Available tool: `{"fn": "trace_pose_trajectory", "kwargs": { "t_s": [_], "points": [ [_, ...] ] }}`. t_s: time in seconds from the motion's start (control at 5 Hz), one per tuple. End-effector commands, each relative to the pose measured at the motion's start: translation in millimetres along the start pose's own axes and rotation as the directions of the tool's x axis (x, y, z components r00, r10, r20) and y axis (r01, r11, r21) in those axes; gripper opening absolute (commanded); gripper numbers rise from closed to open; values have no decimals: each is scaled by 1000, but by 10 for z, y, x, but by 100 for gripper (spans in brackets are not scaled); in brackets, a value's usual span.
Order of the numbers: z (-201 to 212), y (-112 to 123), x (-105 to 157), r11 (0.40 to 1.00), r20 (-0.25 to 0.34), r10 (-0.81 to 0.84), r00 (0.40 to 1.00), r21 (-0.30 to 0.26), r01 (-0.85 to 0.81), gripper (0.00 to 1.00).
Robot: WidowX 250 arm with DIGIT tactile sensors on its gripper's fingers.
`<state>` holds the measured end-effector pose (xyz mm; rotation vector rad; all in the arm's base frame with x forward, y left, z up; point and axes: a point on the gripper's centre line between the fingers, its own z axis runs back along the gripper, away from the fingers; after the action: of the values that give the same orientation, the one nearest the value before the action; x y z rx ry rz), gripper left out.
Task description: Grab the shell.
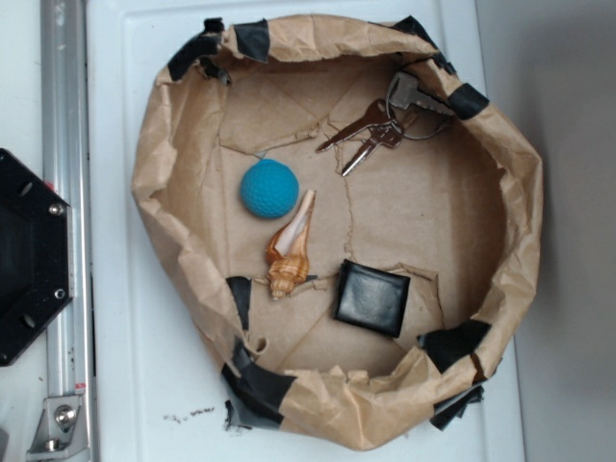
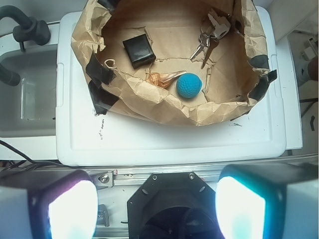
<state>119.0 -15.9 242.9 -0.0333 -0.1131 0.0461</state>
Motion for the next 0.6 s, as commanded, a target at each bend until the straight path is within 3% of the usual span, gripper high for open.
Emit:
{"fn": "trace_pose_trajectory", "kwargs": {
  "t_s": [0.0,0.2,0.4],
  "points": [
    [0,0,0,1000,0,0,1000,0,0,100],
    [-329,208,432,988,-38,154,987,-27,-155,100],
    [-358,277,713,936,37,350,936,29,-351,100]
  ]
}}
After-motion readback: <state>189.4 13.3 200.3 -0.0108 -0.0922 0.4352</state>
